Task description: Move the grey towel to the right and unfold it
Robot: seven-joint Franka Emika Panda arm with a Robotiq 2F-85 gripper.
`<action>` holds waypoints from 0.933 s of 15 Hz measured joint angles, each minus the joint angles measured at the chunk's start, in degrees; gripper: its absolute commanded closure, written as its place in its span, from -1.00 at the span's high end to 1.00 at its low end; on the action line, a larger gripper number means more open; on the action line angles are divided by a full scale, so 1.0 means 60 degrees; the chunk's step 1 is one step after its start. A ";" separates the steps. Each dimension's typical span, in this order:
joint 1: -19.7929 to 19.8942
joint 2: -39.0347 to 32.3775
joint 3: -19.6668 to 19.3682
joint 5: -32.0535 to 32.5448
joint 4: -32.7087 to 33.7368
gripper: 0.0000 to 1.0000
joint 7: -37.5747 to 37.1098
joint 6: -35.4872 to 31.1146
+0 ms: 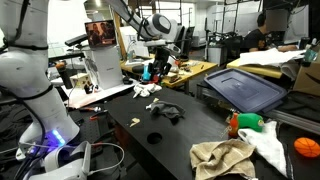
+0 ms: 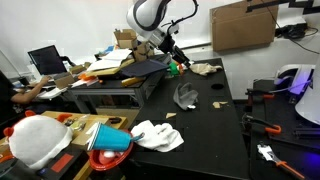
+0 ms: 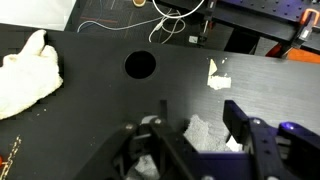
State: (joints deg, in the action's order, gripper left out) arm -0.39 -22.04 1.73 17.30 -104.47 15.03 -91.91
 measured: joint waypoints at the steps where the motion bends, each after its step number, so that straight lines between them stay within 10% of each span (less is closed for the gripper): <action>1: -0.0023 0.0000 0.0000 0.0013 -0.0039 0.95 -0.0148 -0.0028; 14: 0.0823 -0.1273 -0.0478 0.0043 -0.0407 1.00 0.0638 -0.2337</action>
State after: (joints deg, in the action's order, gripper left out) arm 4.54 -29.67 -1.13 17.56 -106.91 18.86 -105.93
